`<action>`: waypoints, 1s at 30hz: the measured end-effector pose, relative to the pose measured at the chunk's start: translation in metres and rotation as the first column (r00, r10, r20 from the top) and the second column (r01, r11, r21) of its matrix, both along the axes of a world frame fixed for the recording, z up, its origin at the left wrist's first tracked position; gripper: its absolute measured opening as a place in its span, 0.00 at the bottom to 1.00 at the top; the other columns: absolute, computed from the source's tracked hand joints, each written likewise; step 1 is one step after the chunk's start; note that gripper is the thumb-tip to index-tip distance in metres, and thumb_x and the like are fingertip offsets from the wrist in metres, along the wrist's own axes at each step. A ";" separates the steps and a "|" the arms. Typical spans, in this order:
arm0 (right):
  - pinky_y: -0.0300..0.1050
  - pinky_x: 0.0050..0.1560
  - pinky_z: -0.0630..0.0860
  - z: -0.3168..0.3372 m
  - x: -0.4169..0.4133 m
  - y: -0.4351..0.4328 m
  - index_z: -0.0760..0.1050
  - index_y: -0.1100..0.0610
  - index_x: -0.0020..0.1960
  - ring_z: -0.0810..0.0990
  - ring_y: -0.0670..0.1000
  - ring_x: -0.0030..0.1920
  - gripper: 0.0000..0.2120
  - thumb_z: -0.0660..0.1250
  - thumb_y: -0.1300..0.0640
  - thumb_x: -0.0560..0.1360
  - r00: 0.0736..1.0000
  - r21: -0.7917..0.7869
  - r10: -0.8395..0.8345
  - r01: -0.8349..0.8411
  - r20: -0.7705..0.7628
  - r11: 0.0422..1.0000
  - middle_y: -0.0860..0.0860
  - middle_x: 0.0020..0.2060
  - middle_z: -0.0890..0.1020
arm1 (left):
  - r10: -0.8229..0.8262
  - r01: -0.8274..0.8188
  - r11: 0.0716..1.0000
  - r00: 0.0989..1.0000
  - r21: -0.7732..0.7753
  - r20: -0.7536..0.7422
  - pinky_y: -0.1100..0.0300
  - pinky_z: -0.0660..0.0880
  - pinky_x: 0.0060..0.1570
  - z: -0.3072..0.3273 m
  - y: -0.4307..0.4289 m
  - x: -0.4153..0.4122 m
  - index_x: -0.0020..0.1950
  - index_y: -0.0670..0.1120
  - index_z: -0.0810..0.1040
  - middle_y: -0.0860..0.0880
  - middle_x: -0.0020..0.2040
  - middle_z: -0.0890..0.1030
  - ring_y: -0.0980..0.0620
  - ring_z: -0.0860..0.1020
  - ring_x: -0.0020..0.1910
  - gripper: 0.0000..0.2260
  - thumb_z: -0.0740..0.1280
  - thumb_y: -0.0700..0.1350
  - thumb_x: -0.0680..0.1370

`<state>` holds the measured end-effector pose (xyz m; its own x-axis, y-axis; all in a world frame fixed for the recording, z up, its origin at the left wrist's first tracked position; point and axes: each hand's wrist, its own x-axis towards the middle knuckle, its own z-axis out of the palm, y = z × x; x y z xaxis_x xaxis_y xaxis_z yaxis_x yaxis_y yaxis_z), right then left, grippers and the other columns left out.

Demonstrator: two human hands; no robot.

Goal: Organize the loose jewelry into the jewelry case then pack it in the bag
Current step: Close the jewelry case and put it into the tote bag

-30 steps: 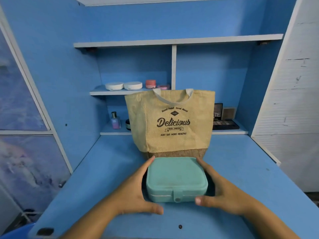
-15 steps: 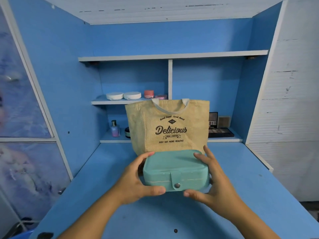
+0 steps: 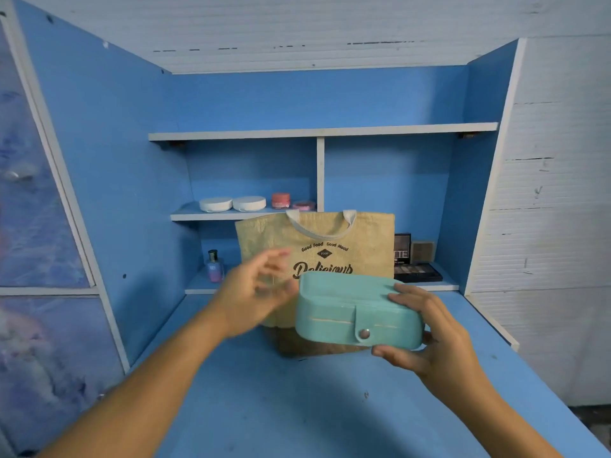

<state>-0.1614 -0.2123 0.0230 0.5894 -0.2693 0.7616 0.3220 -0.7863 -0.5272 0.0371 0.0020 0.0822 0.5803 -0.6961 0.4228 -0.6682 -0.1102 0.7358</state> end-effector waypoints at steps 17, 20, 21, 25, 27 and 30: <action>0.38 0.49 0.76 0.044 0.006 -0.015 0.68 0.33 0.61 0.72 0.43 0.63 0.29 0.71 0.31 0.62 0.994 -0.024 -0.040 0.042 0.098 0.999 0.40 0.61 0.74 | 0.381 -0.381 0.924 0.924 0.023 0.006 0.51 0.60 0.70 0.040 -0.036 0.071 0.36 0.50 0.77 0.47 0.77 0.60 0.53 0.58 0.76 0.20 0.55 0.55 0.83; 0.39 0.49 0.76 0.059 0.007 -0.014 0.69 0.34 0.60 0.74 0.46 0.62 0.30 0.72 0.31 0.61 0.989 -0.010 -0.021 0.023 0.144 1.000 0.38 0.61 0.74 | 0.380 -0.380 0.925 0.924 -0.011 0.039 0.57 0.63 0.65 0.032 -0.026 0.055 0.30 0.43 0.74 0.48 0.78 0.59 0.57 0.59 0.75 0.19 0.66 0.50 0.79; 0.41 0.50 0.77 0.065 0.008 -0.014 0.69 0.34 0.60 0.75 0.47 0.62 0.30 0.72 0.30 0.60 0.987 0.003 -0.013 0.013 0.159 1.000 0.37 0.61 0.74 | 0.380 -0.380 0.925 0.924 0.005 0.036 0.58 0.63 0.65 0.031 -0.023 0.055 0.32 0.44 0.78 0.49 0.78 0.60 0.58 0.59 0.75 0.15 0.69 0.50 0.76; 0.56 0.50 0.80 0.088 0.014 -0.013 0.70 0.35 0.58 0.78 0.51 0.57 0.31 0.73 0.30 0.58 0.984 0.065 0.025 -0.037 0.176 0.997 0.38 0.58 0.76 | 0.281 -0.211 0.920 0.943 0.332 -0.179 0.57 0.74 0.55 0.055 -0.011 0.046 0.43 0.53 0.85 0.50 0.56 0.83 0.54 0.77 0.61 0.13 0.76 0.58 0.63; 0.57 0.48 0.80 0.096 0.018 -0.013 0.70 0.35 0.58 0.78 0.52 0.56 0.31 0.73 0.29 0.58 0.986 0.064 0.021 -0.032 0.165 0.997 0.39 0.57 0.76 | 0.249 -0.154 0.886 0.954 0.437 -0.169 0.62 0.76 0.47 0.063 -0.010 0.040 0.50 0.53 0.84 0.54 0.49 0.83 0.57 0.79 0.48 0.17 0.76 0.56 0.64; 0.55 0.48 0.80 0.100 0.021 -0.013 0.71 0.38 0.58 0.78 0.50 0.55 0.32 0.71 0.28 0.58 0.989 0.016 -0.031 0.029 0.147 0.999 0.40 0.57 0.76 | 0.274 -0.223 0.889 0.959 0.399 -0.074 0.66 0.76 0.47 0.062 -0.013 0.036 0.58 0.54 0.81 0.58 0.52 0.81 0.61 0.79 0.49 0.21 0.77 0.52 0.66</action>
